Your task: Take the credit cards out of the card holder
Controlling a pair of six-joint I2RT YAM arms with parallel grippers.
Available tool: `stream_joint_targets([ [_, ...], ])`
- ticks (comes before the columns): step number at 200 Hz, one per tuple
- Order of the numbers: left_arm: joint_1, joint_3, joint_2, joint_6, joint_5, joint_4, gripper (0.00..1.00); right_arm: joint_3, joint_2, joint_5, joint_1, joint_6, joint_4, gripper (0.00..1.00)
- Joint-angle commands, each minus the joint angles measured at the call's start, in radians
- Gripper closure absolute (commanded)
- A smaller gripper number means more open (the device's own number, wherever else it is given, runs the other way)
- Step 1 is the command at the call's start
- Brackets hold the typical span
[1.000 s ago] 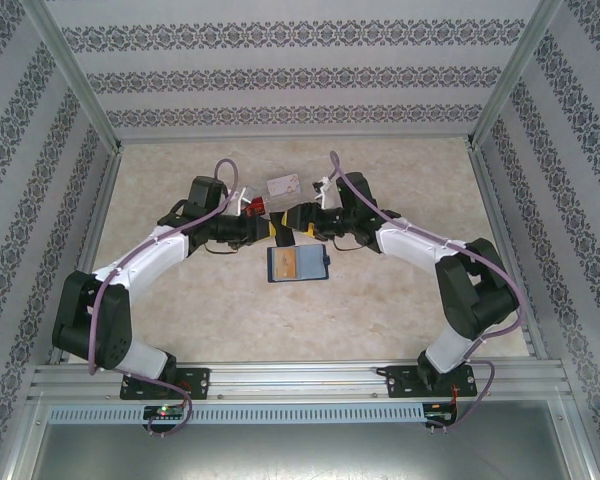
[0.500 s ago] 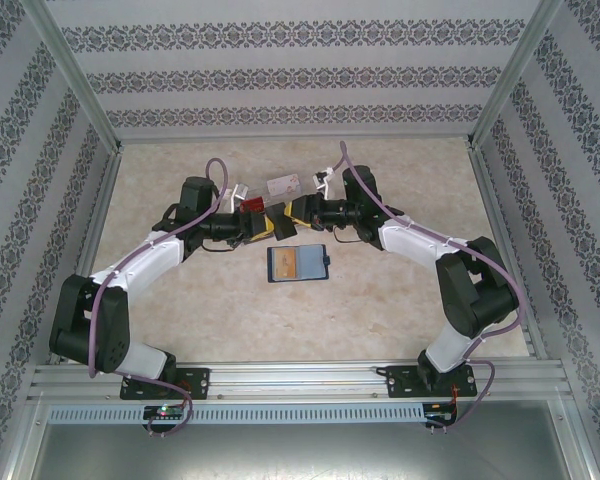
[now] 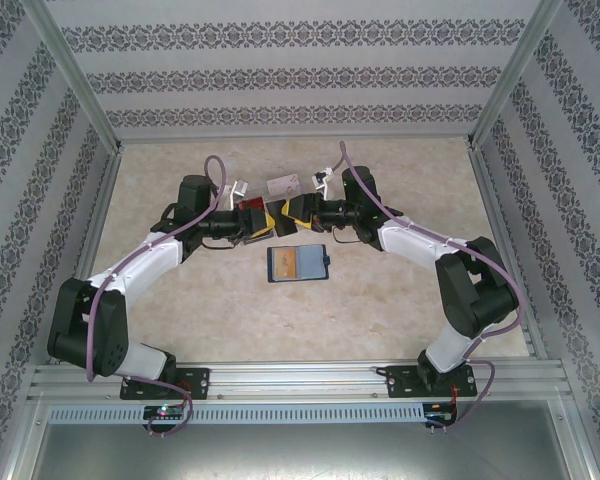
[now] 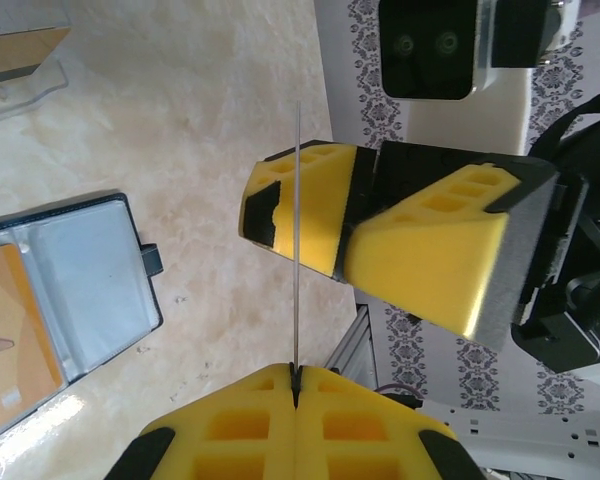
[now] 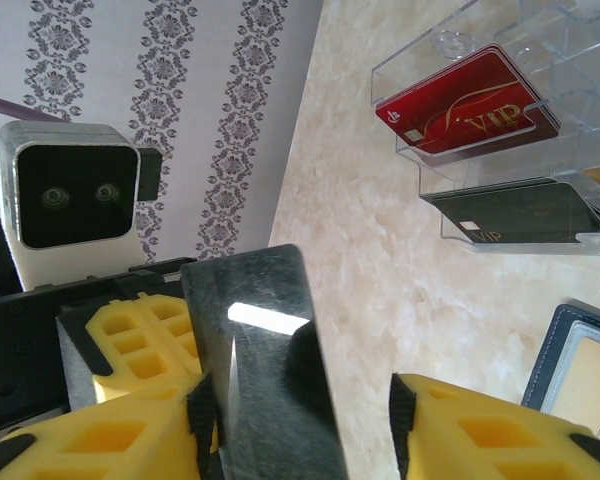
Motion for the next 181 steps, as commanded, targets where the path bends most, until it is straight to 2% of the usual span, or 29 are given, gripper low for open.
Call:
stream_joint_targets([
  [1,0.014,-0.010,-0.027,-0.028,0.031,0.063,1.00,0.000,0.001,-0.041,0.014,0.008,0.048,0.54],
  [24,0.013,-0.015,-0.029,-0.073,0.019,0.093,1.00,-0.018,-0.012,-0.067,0.018,0.045,0.137,0.68],
  [59,0.013,-0.039,-0.033,-0.259,-0.016,0.268,1.00,-0.041,-0.040,-0.028,0.018,0.100,0.195,0.83],
  [76,0.013,-0.048,-0.045,-0.305,-0.055,0.286,0.90,-0.054,-0.035,-0.016,0.020,0.150,0.245,0.87],
  [100,0.013,-0.081,-0.039,-0.415,-0.077,0.416,0.74,-0.069,-0.015,-0.018,0.033,0.231,0.333,0.90],
  [120,0.013,-0.092,-0.038,-0.445,-0.096,0.448,0.71,-0.074,-0.007,-0.004,0.041,0.260,0.351,0.91],
  [147,0.012,-0.098,-0.030,-0.460,-0.103,0.473,0.72,-0.077,-0.002,0.002,0.043,0.281,0.358,0.91],
  [168,0.012,-0.101,-0.030,-0.457,-0.103,0.479,0.82,-0.078,0.003,0.007,0.044,0.284,0.353,0.90],
  [181,0.012,-0.099,-0.033,-0.441,-0.110,0.463,0.93,-0.080,0.001,0.016,0.041,0.271,0.332,0.88],
])
